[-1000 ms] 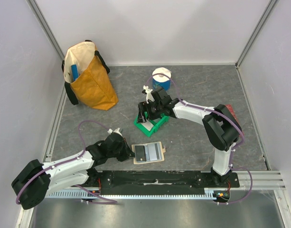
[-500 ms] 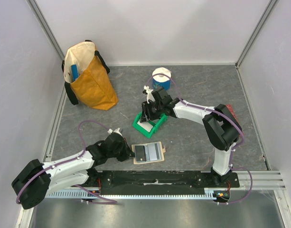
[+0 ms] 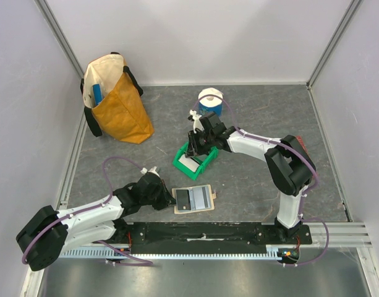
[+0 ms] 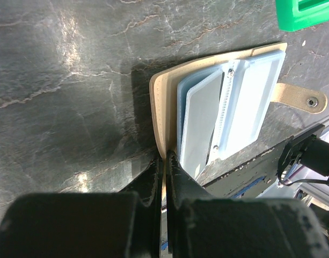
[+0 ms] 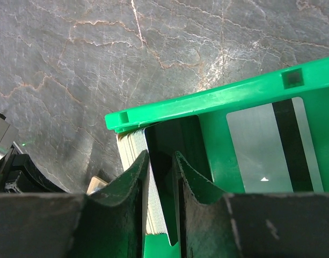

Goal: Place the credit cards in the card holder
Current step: Pick up the credit card from the storage box.

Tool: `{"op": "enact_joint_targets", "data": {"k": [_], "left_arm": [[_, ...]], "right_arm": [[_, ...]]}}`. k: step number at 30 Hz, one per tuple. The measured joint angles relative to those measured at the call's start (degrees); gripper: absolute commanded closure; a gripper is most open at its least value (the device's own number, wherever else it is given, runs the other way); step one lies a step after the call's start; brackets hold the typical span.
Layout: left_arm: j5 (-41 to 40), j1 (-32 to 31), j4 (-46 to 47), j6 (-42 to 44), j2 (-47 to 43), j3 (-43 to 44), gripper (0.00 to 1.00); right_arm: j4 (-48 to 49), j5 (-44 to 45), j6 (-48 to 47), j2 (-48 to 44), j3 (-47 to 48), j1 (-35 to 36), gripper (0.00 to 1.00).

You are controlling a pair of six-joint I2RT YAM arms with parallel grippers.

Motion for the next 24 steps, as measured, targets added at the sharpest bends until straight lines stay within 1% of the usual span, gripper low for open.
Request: {"op": "enact_joint_targets", "data": {"k": [4, 14, 20, 24], "left_arm": [[0.02, 0.0, 0.07, 0.0, 0.0, 0.0, 0.98], [0.04, 0.0, 0.48, 0.0, 0.39, 0.0, 0.98], [0.07, 0.0, 0.61, 0.0, 0.48, 0.0, 0.98], [0.22, 0.0, 0.63, 0.0, 0.48, 0.0, 0.98]], "right_arm": [[0.0, 0.02, 0.0, 0.0, 0.0, -0.59, 0.73], [0.0, 0.76, -0.09, 0.0, 0.0, -1.46, 0.82], [-0.33, 2.91, -0.96, 0.0, 0.02, -1.46, 0.8], [-2.54, 5.49, -2.86, 0.13, 0.42, -1.2, 0.78]]}}
